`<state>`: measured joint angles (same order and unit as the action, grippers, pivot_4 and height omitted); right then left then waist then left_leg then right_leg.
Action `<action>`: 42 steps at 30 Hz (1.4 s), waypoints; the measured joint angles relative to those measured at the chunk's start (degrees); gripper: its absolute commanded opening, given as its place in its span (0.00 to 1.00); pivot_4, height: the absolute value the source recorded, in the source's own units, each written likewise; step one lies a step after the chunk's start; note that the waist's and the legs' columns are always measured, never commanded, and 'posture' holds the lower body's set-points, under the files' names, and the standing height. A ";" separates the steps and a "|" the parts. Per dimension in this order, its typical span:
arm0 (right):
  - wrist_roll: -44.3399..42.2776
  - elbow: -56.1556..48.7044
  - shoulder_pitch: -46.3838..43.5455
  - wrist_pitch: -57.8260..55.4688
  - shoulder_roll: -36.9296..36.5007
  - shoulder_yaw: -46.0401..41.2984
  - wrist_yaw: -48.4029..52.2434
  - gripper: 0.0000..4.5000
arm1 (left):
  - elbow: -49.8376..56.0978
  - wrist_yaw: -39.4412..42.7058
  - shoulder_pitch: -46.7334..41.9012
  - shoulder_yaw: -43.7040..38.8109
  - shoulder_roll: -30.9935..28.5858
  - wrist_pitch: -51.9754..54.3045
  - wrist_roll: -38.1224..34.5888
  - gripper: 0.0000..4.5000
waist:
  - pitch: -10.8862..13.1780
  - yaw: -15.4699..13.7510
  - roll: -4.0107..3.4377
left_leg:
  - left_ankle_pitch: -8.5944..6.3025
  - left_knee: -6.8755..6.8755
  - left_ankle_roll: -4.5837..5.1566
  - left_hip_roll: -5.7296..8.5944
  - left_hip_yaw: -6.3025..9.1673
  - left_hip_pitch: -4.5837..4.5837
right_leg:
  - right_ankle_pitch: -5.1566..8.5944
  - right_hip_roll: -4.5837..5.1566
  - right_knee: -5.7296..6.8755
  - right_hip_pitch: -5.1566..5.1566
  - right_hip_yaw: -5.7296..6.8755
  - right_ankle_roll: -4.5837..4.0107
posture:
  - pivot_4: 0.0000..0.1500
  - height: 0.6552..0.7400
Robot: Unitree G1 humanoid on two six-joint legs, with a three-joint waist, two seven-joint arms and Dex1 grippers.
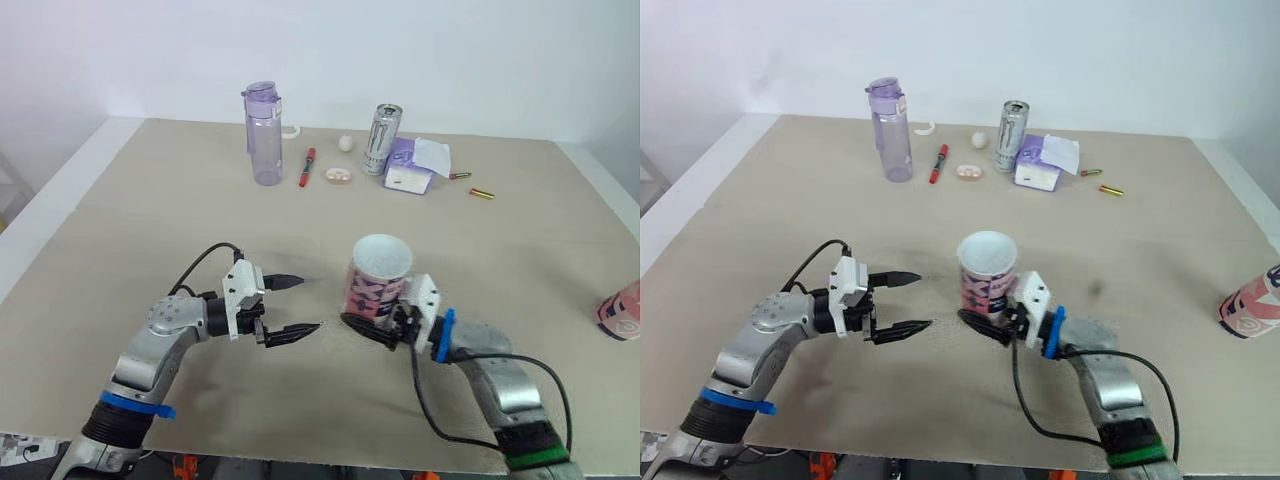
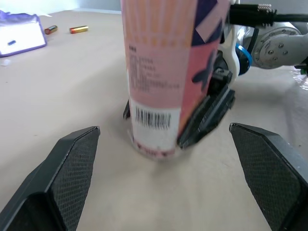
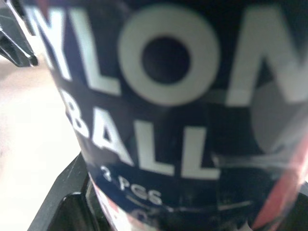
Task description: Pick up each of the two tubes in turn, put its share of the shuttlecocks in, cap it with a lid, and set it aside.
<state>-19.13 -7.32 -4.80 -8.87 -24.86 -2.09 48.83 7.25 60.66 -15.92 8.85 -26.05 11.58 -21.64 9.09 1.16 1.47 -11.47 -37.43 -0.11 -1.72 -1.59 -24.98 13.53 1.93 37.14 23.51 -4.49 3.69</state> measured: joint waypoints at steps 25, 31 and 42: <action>-1.54 10.46 2.49 -2.09 1.68 -25.19 -27.74 0.71 | -0.15 -1.58 -0.82 2.19 2.74 0.07 0.30 1.00 | -0.09 0.21 -0.23 | 0.04 0.02 0.05 0.01 -0.18 0.34 | 0.07 -0.07 0.00 -0.16 -0.33 -0.18 | 1.00 1.00; -0.56 15.29 -0.20 0.23 0.36 -24.94 -27.54 0.98 | -0.15 -1.71 -1.26 2.19 2.61 0.11 0.32 1.00 | -0.09 0.23 -0.22 | 0.04 0.01 0.05 0.01 -0.16 0.36 | 0.06 -0.08 0.00 -0.19 -0.32 -0.13 | 1.00 1.00; -1.01 13.16 4.02 0.00 0.37 -24.77 -26.57 0.98 | 0.06 -1.82 -1.26 2.19 2.44 0.17 0.32 1.00 | -0.11 0.18 -0.21 | 0.04 0.03 0.05 0.00 -0.10 0.35 | 0.09 -0.10 -0.01 -0.21 -0.30 -0.16 | 1.00 1.00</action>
<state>-20.13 5.84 -0.78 -8.88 -24.49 -26.86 22.26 7.32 58.85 -17.17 11.04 -23.61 11.74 -21.32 8.98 1.34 1.26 -11.43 -37.40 -0.06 -1.72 -1.69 -24.63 13.62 1.84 37.13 23.29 -4.79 3.53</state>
